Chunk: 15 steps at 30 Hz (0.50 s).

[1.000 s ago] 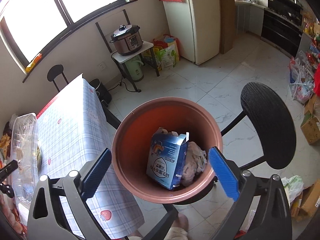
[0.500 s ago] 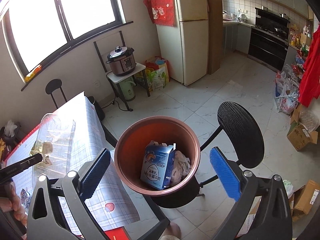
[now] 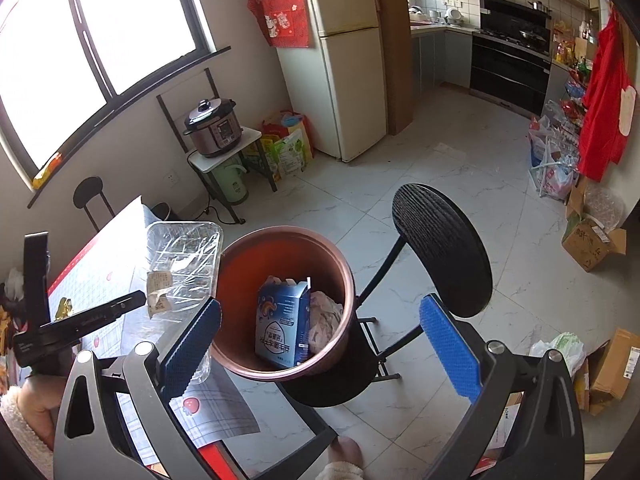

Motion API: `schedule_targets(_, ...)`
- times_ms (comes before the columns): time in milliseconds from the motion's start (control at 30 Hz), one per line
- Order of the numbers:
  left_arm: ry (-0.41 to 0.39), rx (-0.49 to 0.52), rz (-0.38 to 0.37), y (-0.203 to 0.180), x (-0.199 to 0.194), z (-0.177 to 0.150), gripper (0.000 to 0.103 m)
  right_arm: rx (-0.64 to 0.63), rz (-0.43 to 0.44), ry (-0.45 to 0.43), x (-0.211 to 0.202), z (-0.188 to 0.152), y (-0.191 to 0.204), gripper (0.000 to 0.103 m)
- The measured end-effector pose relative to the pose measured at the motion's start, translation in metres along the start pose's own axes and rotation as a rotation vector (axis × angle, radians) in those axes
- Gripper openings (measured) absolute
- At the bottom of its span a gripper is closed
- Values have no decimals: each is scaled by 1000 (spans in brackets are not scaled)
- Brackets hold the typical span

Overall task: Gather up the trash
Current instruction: 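Lower the clear plastic container into the bin and open the left tool, then move both tools back over the table toward the foam net and wrapper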

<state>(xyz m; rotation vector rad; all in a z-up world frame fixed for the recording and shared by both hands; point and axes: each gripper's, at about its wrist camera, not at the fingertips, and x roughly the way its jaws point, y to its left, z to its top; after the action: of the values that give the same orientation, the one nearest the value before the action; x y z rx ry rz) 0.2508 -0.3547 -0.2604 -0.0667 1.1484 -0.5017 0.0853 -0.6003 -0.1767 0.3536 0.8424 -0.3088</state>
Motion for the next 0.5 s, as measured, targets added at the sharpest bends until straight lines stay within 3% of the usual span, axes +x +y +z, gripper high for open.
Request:
schedule_targets(100, 26, 28, 30, -17, 31, 7, 10, 18, -26, -1, -3, 0, -17, 97)
schedule_targets(267, 47, 23, 16, -37, 68, 16, 11, 44, -58, -4, -6, 2, -39, 97)
schedule_targets(333, 57, 32, -22, -42, 78, 21, 33, 51, -63, -5, -9, 1, -44, 98)
schedule_targets(367, 53, 35, -34, -43, 80, 23, 55, 52, -62, -5, -9, 2, -45, 98)
schedule_targets(500, -3, 20, -108, -36, 63, 30, 59, 52, -51, -16, -15, 3, -44, 97)
